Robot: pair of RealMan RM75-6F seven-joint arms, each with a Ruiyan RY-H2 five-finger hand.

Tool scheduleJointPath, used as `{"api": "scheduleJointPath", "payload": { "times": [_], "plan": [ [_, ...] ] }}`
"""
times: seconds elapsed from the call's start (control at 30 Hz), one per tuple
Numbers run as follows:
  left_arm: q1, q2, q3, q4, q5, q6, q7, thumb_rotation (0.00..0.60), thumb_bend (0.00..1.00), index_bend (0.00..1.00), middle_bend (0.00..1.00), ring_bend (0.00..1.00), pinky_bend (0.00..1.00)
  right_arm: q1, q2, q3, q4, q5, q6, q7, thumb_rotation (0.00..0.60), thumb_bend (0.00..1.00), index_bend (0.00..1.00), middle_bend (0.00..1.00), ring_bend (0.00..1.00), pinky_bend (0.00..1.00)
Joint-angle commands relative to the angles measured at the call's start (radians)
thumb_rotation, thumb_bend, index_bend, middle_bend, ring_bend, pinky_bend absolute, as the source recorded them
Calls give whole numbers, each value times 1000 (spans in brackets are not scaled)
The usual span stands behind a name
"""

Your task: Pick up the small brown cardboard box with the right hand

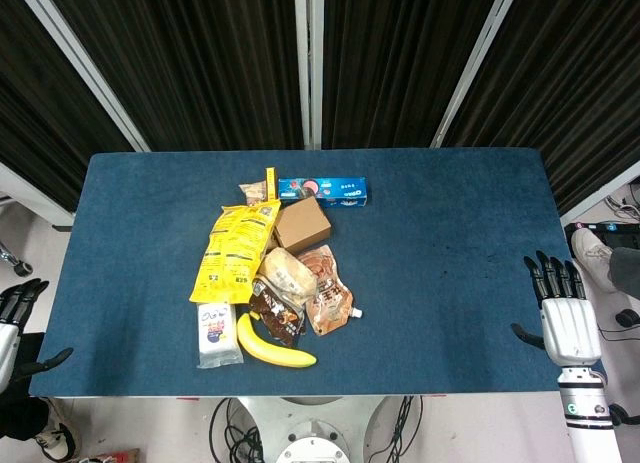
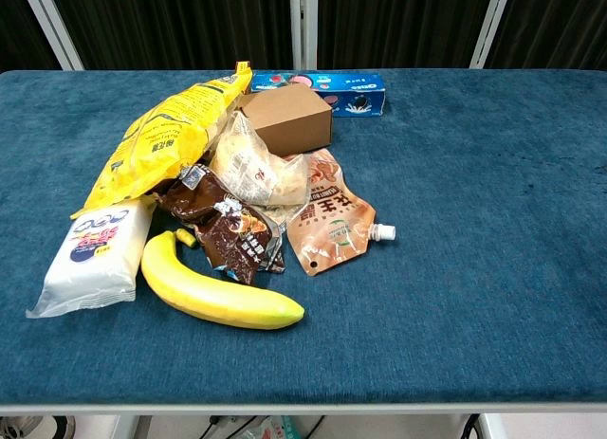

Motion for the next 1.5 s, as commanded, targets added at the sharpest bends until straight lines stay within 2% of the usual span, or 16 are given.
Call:
{"api": "scheduleJointPath", "payload": {
  "times": [0.03, 0.43, 0.63, 0.7, 0.8, 0.87, 0.97, 1.07, 1.2, 1.27, 1.4, 1.5],
  "plan": [
    [1, 1, 0, -1, 0, 4, -1, 452, 0, 122, 108, 119, 242, -6, -8, 11, 8, -13, -6, 10, 600, 0, 0, 0, 0, 0],
    [6, 4, 4, -13, 0, 11, 6, 452, 0, 122, 108, 119, 242, 12, -6, 59, -13, -22, -69, 2, 600, 0, 0, 0, 0, 0],
    [1, 3, 6, -13, -4, -1, 10, 455, 0, 122, 108, 119, 242, 98, -10, 112, -73, -40, -163, -69, 600, 0, 0, 0, 0, 0],
    [-1, -1, 3, -12, -5, -1, 8, 454, 0, 122, 108, 119, 242, 157, -14, 150, -108, -26, -225, -122, 600, 0, 0, 0, 0, 0],
    [-3, -6, 4, -12, -2, 0, 8, 453, 0, 122, 109, 119, 242, 258, -38, 226, -153, 62, -344, -202, 600, 0, 0, 0, 0, 0],
    [-4, -6, 6, -14, 1, -1, 12, 452, 0, 122, 108, 119, 242, 338, -77, 283, -153, 158, -425, -264, 600, 0, 0, 0, 0, 0],
    [0, -7, 7, -14, 0, 3, 9, 452, 0, 122, 108, 119, 242, 455, -152, 353, -112, 309, -517, -356, 600, 0, 0, 0, 0, 0],
    [5, -11, 9, -6, -4, 6, 0, 454, 0, 122, 109, 119, 242, 569, -232, 402, -48, 453, -578, -435, 600, 0, 0, 0, 0, 0],
    [12, -14, 11, 9, -12, 8, -14, 452, 0, 122, 109, 119, 242, 693, -314, 431, 39, 613, -641, -501, 600, 0, 0, 0, 0, 0],
    [15, -14, 12, 18, -18, 8, -23, 452, 0, 122, 108, 119, 242, 761, -343, 424, 105, 687, -654, -573, 600, 0, 0, 0, 0, 0],
    [21, -18, 12, 33, -24, 13, -37, 453, 0, 122, 109, 119, 242, 861, -399, 418, 207, 773, -670, -645, 600, 0, 0, 0, 0, 0],
    [27, -20, 13, 44, -25, 19, -50, 453, 0, 122, 109, 119, 242, 918, -432, 402, 277, 795, -683, -681, 600, 0, 0, 0, 0, 0]
  ]
}}
